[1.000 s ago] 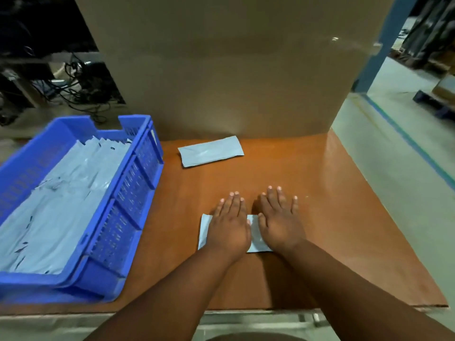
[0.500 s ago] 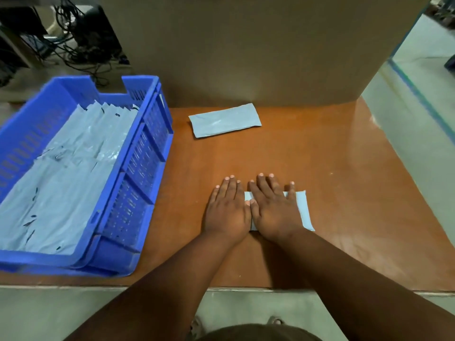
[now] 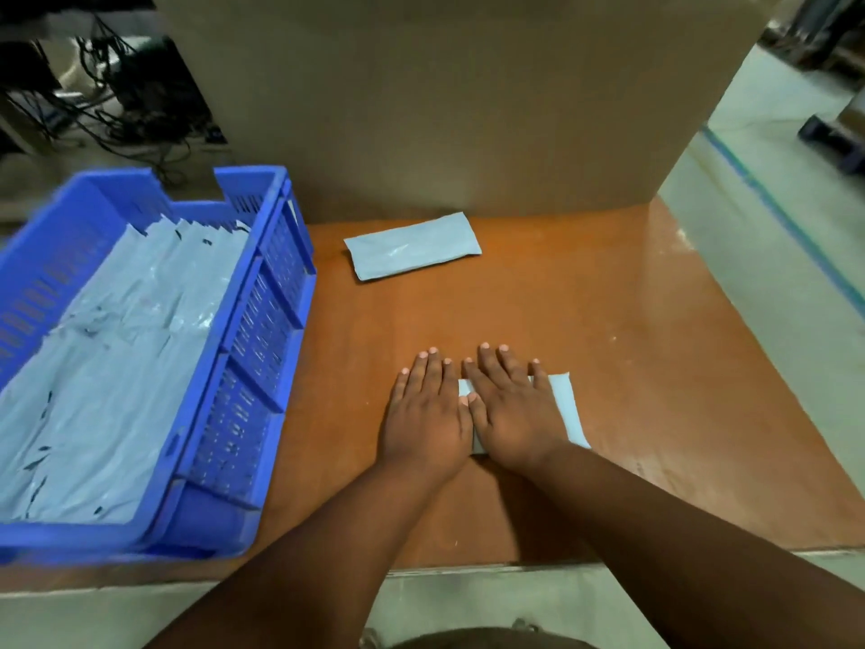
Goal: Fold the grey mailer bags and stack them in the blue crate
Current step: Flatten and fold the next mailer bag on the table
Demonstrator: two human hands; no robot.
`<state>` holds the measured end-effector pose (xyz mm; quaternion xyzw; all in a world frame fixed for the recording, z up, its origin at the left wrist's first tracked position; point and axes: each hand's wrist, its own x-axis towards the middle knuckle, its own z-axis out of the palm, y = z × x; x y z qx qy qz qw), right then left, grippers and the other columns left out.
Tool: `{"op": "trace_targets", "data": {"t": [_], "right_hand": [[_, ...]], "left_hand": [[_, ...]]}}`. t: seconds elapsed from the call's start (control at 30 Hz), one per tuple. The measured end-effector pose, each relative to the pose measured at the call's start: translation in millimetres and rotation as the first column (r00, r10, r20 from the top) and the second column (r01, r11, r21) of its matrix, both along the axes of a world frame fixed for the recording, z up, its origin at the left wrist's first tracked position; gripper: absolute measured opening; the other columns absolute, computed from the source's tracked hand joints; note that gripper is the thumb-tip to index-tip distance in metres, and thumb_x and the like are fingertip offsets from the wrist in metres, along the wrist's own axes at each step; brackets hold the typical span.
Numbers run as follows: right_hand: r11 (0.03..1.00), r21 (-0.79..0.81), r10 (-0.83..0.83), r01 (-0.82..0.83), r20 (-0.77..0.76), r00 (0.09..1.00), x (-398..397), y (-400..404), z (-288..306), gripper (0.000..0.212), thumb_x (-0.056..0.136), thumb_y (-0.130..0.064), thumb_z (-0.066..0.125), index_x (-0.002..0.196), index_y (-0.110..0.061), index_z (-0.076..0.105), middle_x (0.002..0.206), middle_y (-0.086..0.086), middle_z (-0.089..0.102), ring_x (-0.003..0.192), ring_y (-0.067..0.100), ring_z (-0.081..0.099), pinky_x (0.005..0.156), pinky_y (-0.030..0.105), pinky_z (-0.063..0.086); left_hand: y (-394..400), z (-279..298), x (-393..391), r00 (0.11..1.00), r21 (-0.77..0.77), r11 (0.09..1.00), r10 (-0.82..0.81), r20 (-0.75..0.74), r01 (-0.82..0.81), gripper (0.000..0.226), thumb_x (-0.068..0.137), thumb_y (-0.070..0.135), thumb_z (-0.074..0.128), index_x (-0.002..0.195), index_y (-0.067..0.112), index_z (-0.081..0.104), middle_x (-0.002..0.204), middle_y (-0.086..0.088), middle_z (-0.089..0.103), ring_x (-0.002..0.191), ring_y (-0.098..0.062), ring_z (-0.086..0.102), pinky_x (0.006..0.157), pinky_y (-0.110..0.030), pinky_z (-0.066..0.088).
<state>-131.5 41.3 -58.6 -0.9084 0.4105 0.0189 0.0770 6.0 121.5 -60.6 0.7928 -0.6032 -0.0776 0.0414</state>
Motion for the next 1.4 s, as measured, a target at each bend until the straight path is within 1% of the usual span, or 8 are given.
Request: {"op": "trace_targets", "data": {"t": [0.2, 0.33, 0.43, 0.6, 0.93, 1.07, 1.2, 1.4], "right_hand": [[0.994, 0.037, 0.097, -0.104, 0.153, 0.983, -30, 5, 23, 0.063, 0.103, -0.047, 0.028, 0.163, -0.030, 0.034, 0.176, 0.001, 0.016, 0.162, 0.024, 0.015, 0.130, 0.058, 0.008], [0.984, -0.080, 0.164, -0.160, 0.038, 0.986, -71, 14, 25, 0.071, 0.103, -0.054, 0.034, 0.168, -0.038, 0.013, 0.178, -0.002, -0.007, 0.164, 0.027, -0.009, 0.128, 0.063, -0.002], [0.967, -0.056, 0.246, -0.248, -0.040, 0.968, -87, 15, 9, 0.078, 0.102, -0.071, 0.029, 0.167, -0.045, -0.006, 0.176, -0.005, -0.018, 0.161, 0.030, -0.022, 0.127, 0.065, -0.004], [0.973, -0.025, 0.230, -0.231, -0.042, 0.972, -87, 16, -6, 0.081, 0.099, -0.077, 0.030, 0.167, -0.045, -0.002, 0.178, -0.004, -0.002, 0.164, 0.030, -0.005, 0.127, 0.064, 0.008], [0.971, 0.110, 0.235, -0.214, -0.245, 0.941, -74, 11, 13, 0.084, 0.093, -0.085, 0.002, 0.162, -0.044, -0.023, 0.171, -0.004, -0.032, 0.158, 0.033, -0.029, 0.124, 0.065, -0.015], [0.972, 0.104, 0.227, -0.209, -0.221, 0.948, -73, 16, 20, 0.084, 0.097, -0.082, 0.009, 0.165, -0.040, -0.018, 0.173, -0.001, -0.028, 0.157, 0.032, -0.030, 0.124, 0.065, -0.016], [0.954, 0.002, 0.300, -0.300, -0.044, 0.953, -69, 33, 17, 0.080, 0.103, -0.066, 0.020, 0.169, -0.029, -0.004, 0.176, -0.002, -0.018, 0.160, 0.023, -0.024, 0.125, 0.061, -0.014], [0.958, 0.010, 0.285, -0.285, -0.060, 0.957, -71, 35, -8, 0.075, 0.106, -0.062, 0.026, 0.170, -0.027, 0.007, 0.177, -0.003, -0.004, 0.164, 0.024, -0.006, 0.124, 0.061, -0.003]], "left_hand": [[14, 14, 3, 0.998, -0.018, 0.998, -0.061, 0.018, 0.061, 0.074, 0.104, 0.058, 0.011, 0.170, 0.024, 0.005, 0.178, -0.002, -0.004, 0.164, -0.023, -0.008, 0.132, -0.052, 0.003], [45, 9, -3, 0.982, -0.105, 0.978, -0.174, 0.073, 0.181, 0.077, 0.101, 0.057, 0.032, 0.170, 0.027, 0.013, 0.178, -0.005, -0.003, 0.164, -0.026, -0.007, 0.130, -0.058, 0.008], [59, -3, -8, 0.980, -0.019, 0.982, -0.183, 0.080, 0.186, 0.088, 0.097, 0.063, 0.037, 0.169, 0.036, -0.004, 0.177, -0.005, -0.017, 0.162, -0.030, -0.017, 0.127, -0.065, 0.004], [60, -6, -6, 0.978, 0.039, 0.979, -0.200, 0.060, 0.198, 0.091, 0.096, 0.065, 0.036, 0.167, 0.038, -0.015, 0.175, -0.003, -0.023, 0.161, -0.028, -0.022, 0.127, -0.065, 0.003], [56, -6, -6, 0.974, 0.087, 0.975, -0.211, 0.088, 0.203, 0.089, 0.097, 0.072, 0.027, 0.165, 0.039, -0.019, 0.174, -0.002, -0.026, 0.160, -0.028, -0.025, 0.126, -0.065, 0.000], [57, 8, -16, 0.978, 0.091, 0.981, -0.182, 0.099, 0.173, 0.090, 0.098, 0.074, 0.023, 0.167, 0.032, -0.016, 0.174, -0.007, -0.027, 0.160, -0.028, -0.025, 0.126, -0.063, -0.008], [57, 14, -32, 0.962, 0.057, 0.964, -0.264, 0.074, 0.260, 0.090, 0.096, 0.058, 0.026, 0.169, 0.020, -0.011, 0.175, -0.005, -0.023, 0.160, -0.022, -0.025, 0.128, -0.060, -0.004], [58, 4, -32, 0.965, 0.090, 0.963, -0.260, 0.038, 0.256, 0.086, 0.096, 0.057, 0.019, 0.167, 0.022, -0.015, 0.173, 0.000, -0.030, 0.158, -0.018, -0.031, 0.130, -0.052, -0.011]]}}
